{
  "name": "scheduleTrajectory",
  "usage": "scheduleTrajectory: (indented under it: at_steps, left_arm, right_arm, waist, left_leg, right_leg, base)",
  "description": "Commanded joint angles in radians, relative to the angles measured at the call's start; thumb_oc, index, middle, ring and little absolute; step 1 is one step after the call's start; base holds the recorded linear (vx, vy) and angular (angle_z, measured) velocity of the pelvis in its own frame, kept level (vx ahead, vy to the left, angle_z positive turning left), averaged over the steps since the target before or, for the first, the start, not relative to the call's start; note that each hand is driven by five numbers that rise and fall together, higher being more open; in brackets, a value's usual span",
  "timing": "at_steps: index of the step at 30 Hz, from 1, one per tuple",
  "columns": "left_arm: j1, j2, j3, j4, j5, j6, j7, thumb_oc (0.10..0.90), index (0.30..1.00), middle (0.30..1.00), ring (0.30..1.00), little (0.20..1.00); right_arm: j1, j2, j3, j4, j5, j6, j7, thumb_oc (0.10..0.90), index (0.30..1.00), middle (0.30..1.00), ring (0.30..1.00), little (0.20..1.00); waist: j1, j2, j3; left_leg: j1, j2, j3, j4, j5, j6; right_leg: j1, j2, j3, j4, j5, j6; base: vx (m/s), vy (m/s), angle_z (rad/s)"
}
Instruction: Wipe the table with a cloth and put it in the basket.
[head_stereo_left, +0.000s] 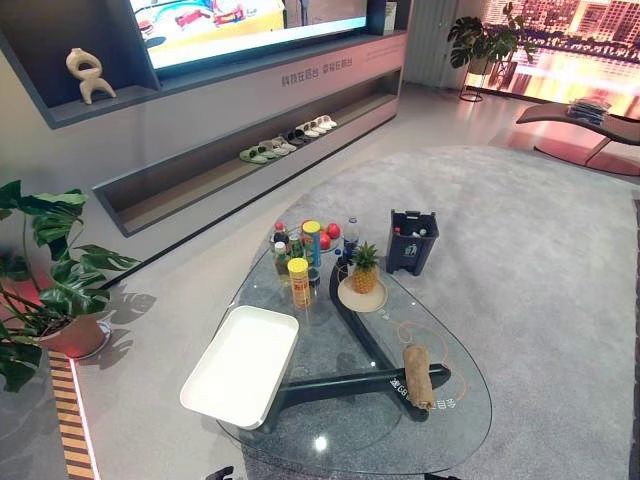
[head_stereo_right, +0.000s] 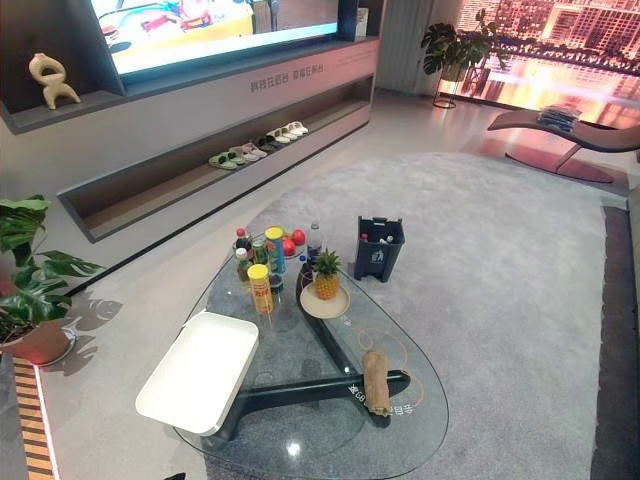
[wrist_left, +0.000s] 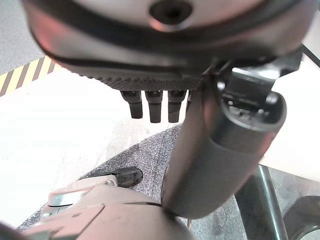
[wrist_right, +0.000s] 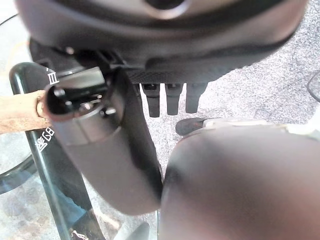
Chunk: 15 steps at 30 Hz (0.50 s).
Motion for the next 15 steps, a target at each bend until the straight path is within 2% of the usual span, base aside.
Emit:
scheduleTrajectory:
  at_steps: [1,7,8,10,15]
  left_arm:
    - [-0.061,-0.009,-0.012,-0.001,0.003,-0.007,0.009,0.8,0.9,0.9,0.9,0.9]
    - [-0.019,0.013,-0.02,-0.067,-0.021,0.005,0.014,0.8,0.9,0.9,0.9,0.9]
    - [-0.013,0.016,-0.023,-0.087,-0.04,0.004,0.019,0.8,0.9,0.9,0.9,0.9]
    - [-0.027,0.026,-0.03,-0.111,-0.066,0.003,0.023,0.8,0.9,0.9,0.9,0.9]
    - [-0.059,0.03,-0.053,-0.136,-0.087,-0.006,0.042,0.8,0.9,0.9,0.9,0.9]
  right_arm:
    - [-0.04,-0.015,0.046,-0.061,-0.01,-0.083,-0.021,0.8,0.9,0.9,0.9,0.9]
    - [-0.011,-0.059,0.088,-0.333,0.004,-0.087,-0.103,0.8,0.9,0.9,0.9,0.9]
    - [-0.008,-0.072,0.099,-0.433,0.016,-0.07,-0.142,0.8,0.9,0.9,0.9,0.9]
    - [-0.015,-0.09,0.112,-0.554,0.035,-0.08,-0.194,0.8,0.9,0.9,0.9,0.9]
    - [-0.043,-0.099,0.133,-0.703,0.039,-0.123,-0.278,0.8,0.9,0.9,0.9,0.9]
  waist:
    - [0.012,-0.033,0.051]
    - [0.005,-0.046,0.069]
    - [0.002,-0.049,0.082]
    - [-0.005,-0.051,0.112]
    - [-0.021,-0.054,0.179]
  left_leg:
    - [-0.002,-0.077,-0.028,0.03,-0.089,0.046]
    - [-0.033,-0.077,-0.017,0.062,-0.095,0.049]
    - [-0.056,-0.077,-0.014,0.079,-0.095,0.05]
    - [-0.098,-0.075,-0.008,0.101,-0.093,0.053]
    - [-0.156,-0.075,0.002,0.133,-0.091,0.059]
  right_leg:
    - [-0.038,-0.013,-0.068,0.016,0.025,0.034]
    - [-0.063,-0.013,-0.061,0.016,0.035,0.034]
    - [-0.082,-0.013,-0.058,0.022,0.039,0.033]
    - [-0.125,-0.014,-0.055,0.04,0.042,0.031]
    - [-0.193,-0.007,-0.05,0.082,0.037,0.024]
  base:
    - [0.03,-0.061,0.0]
    - [0.01,-0.048,-0.03]
    - [-0.1,-0.047,-0.02]
    - [-0.15,-0.059,-0.04]
    - [-0.11,-0.023,-0.02]
